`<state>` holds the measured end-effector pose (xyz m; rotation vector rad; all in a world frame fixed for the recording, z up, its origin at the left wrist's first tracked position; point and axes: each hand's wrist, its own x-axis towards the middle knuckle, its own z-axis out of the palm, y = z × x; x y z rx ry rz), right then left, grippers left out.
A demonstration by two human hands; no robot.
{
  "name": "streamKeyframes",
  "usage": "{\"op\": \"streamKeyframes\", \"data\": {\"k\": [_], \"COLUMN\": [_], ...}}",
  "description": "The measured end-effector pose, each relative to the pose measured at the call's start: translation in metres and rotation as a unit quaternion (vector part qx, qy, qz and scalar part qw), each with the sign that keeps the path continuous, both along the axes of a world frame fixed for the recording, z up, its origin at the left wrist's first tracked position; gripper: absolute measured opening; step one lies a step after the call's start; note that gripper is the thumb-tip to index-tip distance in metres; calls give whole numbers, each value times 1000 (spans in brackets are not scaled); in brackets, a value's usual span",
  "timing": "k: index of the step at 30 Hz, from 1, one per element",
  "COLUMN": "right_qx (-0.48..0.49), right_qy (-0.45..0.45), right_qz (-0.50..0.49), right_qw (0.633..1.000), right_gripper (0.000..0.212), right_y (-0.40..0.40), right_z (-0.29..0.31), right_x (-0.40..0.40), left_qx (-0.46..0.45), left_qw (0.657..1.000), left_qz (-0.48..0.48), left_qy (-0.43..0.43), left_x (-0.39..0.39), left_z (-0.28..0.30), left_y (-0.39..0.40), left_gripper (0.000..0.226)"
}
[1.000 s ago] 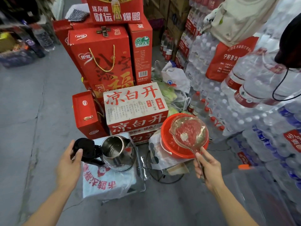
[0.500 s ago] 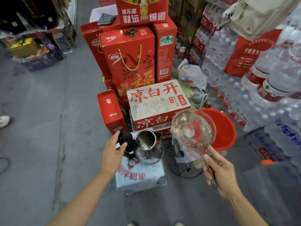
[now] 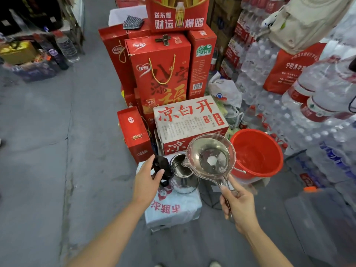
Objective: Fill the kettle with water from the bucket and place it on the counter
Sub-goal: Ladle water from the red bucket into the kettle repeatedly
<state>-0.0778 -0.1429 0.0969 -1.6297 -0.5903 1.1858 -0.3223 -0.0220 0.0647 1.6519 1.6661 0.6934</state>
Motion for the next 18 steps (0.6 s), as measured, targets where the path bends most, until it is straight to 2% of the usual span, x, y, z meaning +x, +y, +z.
{"op": "streamKeyframes", "data": {"k": [18], "right_qx": [-20], "right_qy": [-126], "right_qz": [-26], "right_qw": [991], "right_gripper": [56], "right_y": [13], "right_z": [-1], "right_x": [-11], "left_qx": [-6], "left_qw": [1000], "left_qz": [-1], "left_qy": [-13], "left_x": [-5], "left_z": [-1], "left_y": [1], "left_gripper": [60]}}
